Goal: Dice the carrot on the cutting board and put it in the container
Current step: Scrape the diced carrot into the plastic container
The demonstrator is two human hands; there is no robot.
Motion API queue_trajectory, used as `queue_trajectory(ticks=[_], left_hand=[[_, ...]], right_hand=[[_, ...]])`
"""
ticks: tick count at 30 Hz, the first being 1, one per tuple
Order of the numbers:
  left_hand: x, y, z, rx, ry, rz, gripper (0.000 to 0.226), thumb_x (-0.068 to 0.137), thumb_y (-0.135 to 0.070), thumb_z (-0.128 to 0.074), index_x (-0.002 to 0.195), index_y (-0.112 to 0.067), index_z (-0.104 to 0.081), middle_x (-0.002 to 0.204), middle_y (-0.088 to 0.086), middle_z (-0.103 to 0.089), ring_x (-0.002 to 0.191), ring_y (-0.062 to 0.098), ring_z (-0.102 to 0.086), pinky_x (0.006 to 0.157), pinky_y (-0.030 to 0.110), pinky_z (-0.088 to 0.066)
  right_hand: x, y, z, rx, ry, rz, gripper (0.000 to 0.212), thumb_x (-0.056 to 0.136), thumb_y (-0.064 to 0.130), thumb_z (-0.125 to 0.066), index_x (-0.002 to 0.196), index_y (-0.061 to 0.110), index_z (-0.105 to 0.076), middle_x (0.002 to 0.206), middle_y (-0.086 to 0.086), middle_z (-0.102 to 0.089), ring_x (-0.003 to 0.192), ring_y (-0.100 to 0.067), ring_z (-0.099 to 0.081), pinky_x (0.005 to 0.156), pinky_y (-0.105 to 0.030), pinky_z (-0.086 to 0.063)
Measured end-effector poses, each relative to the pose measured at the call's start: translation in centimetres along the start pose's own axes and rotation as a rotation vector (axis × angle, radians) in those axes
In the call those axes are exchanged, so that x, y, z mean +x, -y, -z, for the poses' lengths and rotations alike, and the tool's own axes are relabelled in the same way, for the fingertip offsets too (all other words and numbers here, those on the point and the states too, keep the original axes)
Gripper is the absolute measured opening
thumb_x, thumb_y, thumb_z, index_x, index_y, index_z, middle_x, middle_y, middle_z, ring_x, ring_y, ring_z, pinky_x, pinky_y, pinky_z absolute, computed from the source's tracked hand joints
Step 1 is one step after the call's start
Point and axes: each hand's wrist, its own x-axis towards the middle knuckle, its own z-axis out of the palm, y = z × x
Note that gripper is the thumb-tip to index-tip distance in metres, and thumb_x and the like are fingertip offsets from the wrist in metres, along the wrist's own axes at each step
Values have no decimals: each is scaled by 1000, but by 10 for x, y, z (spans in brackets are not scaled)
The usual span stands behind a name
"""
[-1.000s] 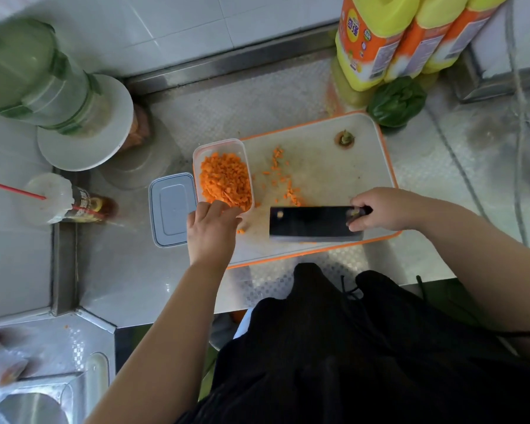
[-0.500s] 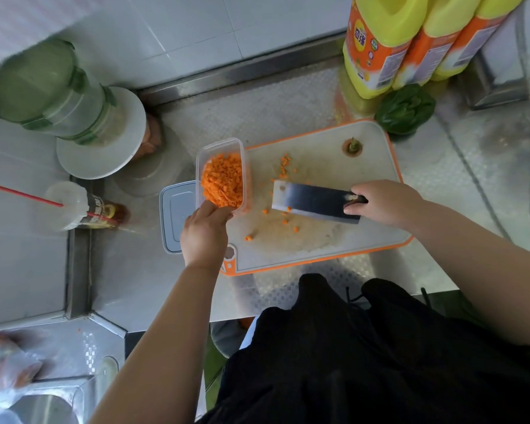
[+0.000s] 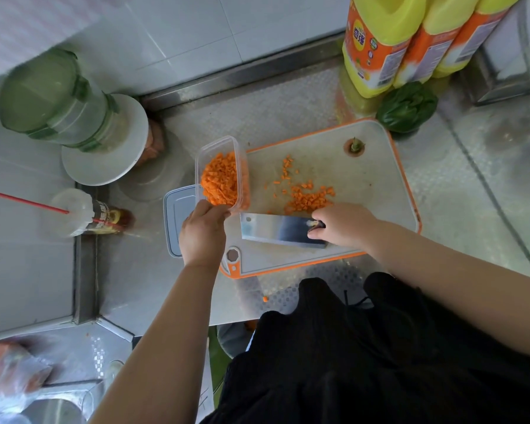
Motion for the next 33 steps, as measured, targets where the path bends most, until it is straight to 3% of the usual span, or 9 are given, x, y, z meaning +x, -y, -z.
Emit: queue_trajectory(ticks=[6, 10, 14, 18, 21, 33], left_hand=[[6, -3, -5, -5, -22, 15, 15, 83, -12, -63, 90, -11, -76, 82, 9, -60, 66, 34, -58, 48, 33, -42], [-2, 5, -7, 24, -6, -2, 15, 84, -12, -63, 92, -11, -76, 82, 9, -59, 67, 35, -58, 48, 34, -45], [-10, 8, -6, 21, 10, 51, 14, 86, -10, -67, 97, -12, -76, 88, 9, -61, 73, 36, -60, 53, 37, -48], [-10, 7, -2, 26, -5, 58, 14, 86, -9, -68, 98, -11, -76, 91, 11, -62, 74, 36, -60, 55, 37, -48], [-11, 9, -3, 34, -17, 30, 14, 85, -10, -68, 97, -11, -76, 89, 11, -62, 70, 36, -60, 54, 35, -47], [-11, 14, -11, -10, -95, 69, 16, 84, -11, -66, 97, -11, -77, 88, 12, -63, 68, 35, -61, 54, 30, -41]], right_hand=[[-8, -20, -3, 116, -92, -164, 22, 95, 35, -46, 77, 23, -44, 67, 2, -46, 63, -18, -48, 55, -30, -33], [-13, -37, 8, 235, -171, -289, 37, 95, 34, -48, 65, 28, -27, 64, 6, -35, 57, -9, -34, 51, -26, -23], [-21, -31, 14, 199, -113, -177, 35, 94, 37, -52, 66, 26, -34, 67, 4, -44, 62, -13, -44, 52, -26, -27], [-18, -9, 9, 38, 84, -23, 38, 94, 40, -52, 67, 19, -36, 65, 0, -41, 56, -15, -39, 53, -30, -26], [-11, 6, -3, -9, 127, 30, 38, 95, 39, -51, 68, 16, -37, 64, 0, -40, 55, -16, -38, 52, -31, -26], [-16, 3, -18, 176, -26, -166, 35, 95, 34, -48, 67, 19, -34, 64, -1, -41, 56, -16, -36, 52, -30, -24]])
